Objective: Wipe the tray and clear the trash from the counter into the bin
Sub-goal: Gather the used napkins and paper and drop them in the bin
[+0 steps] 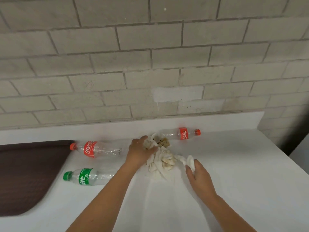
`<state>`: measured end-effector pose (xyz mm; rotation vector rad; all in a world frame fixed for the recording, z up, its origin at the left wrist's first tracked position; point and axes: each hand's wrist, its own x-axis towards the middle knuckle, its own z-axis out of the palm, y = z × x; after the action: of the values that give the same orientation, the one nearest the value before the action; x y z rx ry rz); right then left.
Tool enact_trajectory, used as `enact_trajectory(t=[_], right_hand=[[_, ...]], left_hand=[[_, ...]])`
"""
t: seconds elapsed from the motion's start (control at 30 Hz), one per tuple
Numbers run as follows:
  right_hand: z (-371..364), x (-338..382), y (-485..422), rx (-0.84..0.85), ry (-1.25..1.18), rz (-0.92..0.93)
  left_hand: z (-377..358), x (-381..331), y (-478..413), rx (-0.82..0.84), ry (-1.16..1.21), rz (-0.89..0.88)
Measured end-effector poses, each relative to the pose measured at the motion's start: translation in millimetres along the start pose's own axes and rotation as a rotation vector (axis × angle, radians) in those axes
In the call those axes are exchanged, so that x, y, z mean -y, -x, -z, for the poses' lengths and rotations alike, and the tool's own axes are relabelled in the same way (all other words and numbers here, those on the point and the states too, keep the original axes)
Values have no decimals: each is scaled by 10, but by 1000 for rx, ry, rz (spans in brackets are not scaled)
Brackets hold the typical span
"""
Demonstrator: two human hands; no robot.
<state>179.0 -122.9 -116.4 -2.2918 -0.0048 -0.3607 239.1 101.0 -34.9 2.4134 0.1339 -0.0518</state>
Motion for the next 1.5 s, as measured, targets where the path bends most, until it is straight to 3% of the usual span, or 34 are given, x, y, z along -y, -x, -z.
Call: enact_trajectory(t=[0.13,0.23,0.33,0.43,0.63,0.73,0.83,0.93,1.03,1.1,1.2,1.33,1.5], right_hand=[[247,129,-173,-151,-331,-108],[432,352,-438,-264,-481,-131],[507,522,-805,-308,-433,-90],[408,529,-1237,-248,-163,47],[81,272,-1746,124,222,124],[75,338,-1674,68,135,162],[110,541,-1391,64,-59,216],[49,609,-1012,226,43,183],[-68,499,-679,479,316,161],[-131,375,-541,552,345,109],[-96,283,-502,448,248,54],[59,330,-540,326,46,-62],[361,583,-422,136,-410,-249]], left_hand=[[-188,39,-190,157,-291,-28],[-273,118,-184,21,-278,-43],[-243,155,-125,-108,-100,-41],[-91,109,-49,-250,75,-69],[315,-31,30,-429,409,-157],[459,-54,32,-485,513,-185],[468,-115,75,-540,396,-167],[262,-53,30,-446,177,-89],[-60,77,43,-148,-186,-33],[-234,179,103,30,-388,-28],[-326,330,124,35,-458,-61],[-200,307,90,-132,-259,-85],[56,148,160,-374,11,-102]])
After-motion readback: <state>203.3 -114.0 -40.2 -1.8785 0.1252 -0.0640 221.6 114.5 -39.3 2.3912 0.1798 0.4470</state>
